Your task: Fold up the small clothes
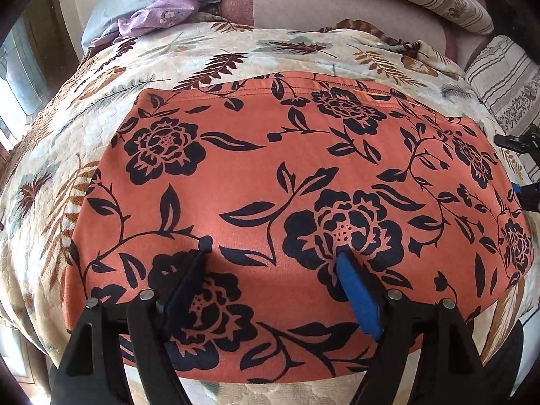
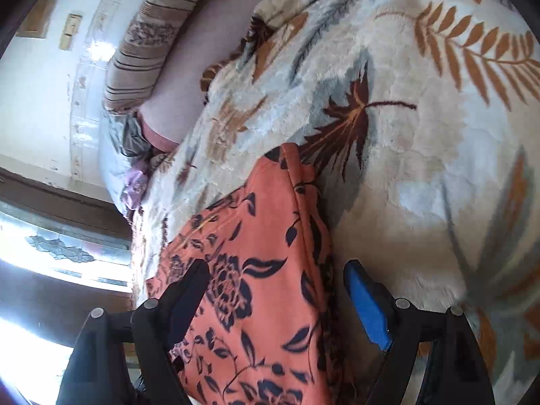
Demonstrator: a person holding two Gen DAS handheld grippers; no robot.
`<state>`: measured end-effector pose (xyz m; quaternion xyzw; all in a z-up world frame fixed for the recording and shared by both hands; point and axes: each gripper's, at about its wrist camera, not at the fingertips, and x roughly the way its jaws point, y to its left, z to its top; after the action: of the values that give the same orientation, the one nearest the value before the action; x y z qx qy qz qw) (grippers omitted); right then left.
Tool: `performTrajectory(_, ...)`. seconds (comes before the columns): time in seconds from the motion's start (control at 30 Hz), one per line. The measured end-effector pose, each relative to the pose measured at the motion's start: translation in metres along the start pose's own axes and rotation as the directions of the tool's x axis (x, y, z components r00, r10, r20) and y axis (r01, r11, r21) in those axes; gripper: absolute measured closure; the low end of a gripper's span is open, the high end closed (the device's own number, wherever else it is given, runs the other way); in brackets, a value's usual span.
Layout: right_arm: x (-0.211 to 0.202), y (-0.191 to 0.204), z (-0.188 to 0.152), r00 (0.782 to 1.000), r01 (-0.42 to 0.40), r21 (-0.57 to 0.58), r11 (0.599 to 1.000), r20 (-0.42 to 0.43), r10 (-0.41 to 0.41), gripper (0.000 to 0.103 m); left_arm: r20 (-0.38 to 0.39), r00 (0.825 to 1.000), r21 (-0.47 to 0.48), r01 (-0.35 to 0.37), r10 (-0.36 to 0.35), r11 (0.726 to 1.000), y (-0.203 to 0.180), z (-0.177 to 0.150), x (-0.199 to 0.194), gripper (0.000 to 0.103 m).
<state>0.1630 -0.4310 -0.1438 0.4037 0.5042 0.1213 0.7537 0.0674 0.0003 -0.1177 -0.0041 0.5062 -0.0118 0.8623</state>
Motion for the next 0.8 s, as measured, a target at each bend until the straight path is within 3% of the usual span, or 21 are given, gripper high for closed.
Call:
performTrajectory(0.03,0.008,0.002,0.004,1.000,-0.011,-0.011,1.000,-0.002,0.011,0.022,0.001,1.000,0.000,0.003,-0.003,1.000,0.001,0.000,0.000,0.022)
performTrajectory(0.07,0.015,0.008,0.006,1.000,-0.010,-0.041,0.999,-0.014,0.010,0.035,0.003,1.000,0.001,0.006,-0.006,1.000,0.001,0.000,0.000,0.022)
performTrajectory(0.1,0.023,0.014,0.008,0.999,-0.003,-0.057,0.998,-0.042,0.000,0.051,0.004,1.000,0.000,0.010,-0.010,1.000,0.002,0.000,0.000,0.021)
performTrajectory(0.13,0.028,0.017,0.007,0.998,0.012,-0.061,0.998,-0.058,-0.016,0.077,0.006,1.000,0.000,0.015,-0.015,1.000,0.003,-0.001,0.000,0.021)
performTrajectory(0.23,0.017,0.040,0.002,0.993,0.115,-0.164,0.980,0.028,-0.112,0.077,0.013,1.000,0.004,0.024,-0.024,1.000,0.004,-0.001,0.000,0.021)
performTrajectory(0.3,0.013,0.037,0.002,0.973,0.220,-0.170,0.961,0.108,-0.204,0.077,0.024,0.999,0.006,0.025,-0.025,1.000,0.003,-0.003,0.000,0.020)
performTrajectory(0.33,0.019,0.027,0.003,0.961,0.270,-0.151,0.951,0.099,-0.257,0.062,0.027,0.999,0.008,0.021,-0.021,1.000,0.002,-0.003,0.001,0.019)
performTrajectory(0.37,0.021,0.018,0.004,0.971,0.234,-0.135,0.963,0.088,-0.224,0.052,0.027,0.999,0.010,0.017,-0.017,1.000,0.001,-0.002,0.001,0.019)
performTrajectory(0.43,0.009,0.023,0.001,0.967,0.237,-0.116,0.965,0.121,-0.223,0.049,0.018,0.999,0.004,0.030,-0.030,1.000,0.003,-0.001,0.000,0.019)
performTrajectory(0.47,0.000,0.030,-0.003,0.956,0.275,-0.123,0.954,0.144,-0.256,0.037,0.011,0.999,0.005,0.041,-0.041,0.999,0.004,0.000,-0.001,0.019)
performTrajectory(0.5,-0.012,0.040,-0.008,0.941,0.307,-0.142,0.941,0.196,-0.278,0.034,0.005,0.999,0.007,0.053,-0.053,0.999,0.007,0.001,-0.003,0.019)
performTrajectory(0.57,-0.040,0.059,-0.023,0.931,0.294,-0.174,0.940,0.276,-0.240,0.034,0.022,0.995,-0.027,0.102,-0.102,0.994,0.015,0.003,-0.016,0.025)
performTrajectory(0.63,-0.065,0.074,-0.042,0.938,0.233,-0.201,0.951,0.306,-0.165,0.026,0.099,0.984,-0.071,0.157,-0.150,0.985,0.031,-0.001,-0.040,0.030)
performTrajectory(0.73,-0.077,0.094,-0.080,0.965,0.122,-0.280,0.952,0.257,-0.048,0.023,0.191,0.975,-0.153,0.147,-0.117,0.977,0.067,-0.014,-0.072,0.030)
performTrajectory(0.8,-0.066,0.101,-0.107,0.981,0.074,-0.317,0.946,0.193,-0.012,0.022,0.191,0.979,-0.248,0.124,-0.077,0.961,0.098,-0.026,-0.077,0.030)
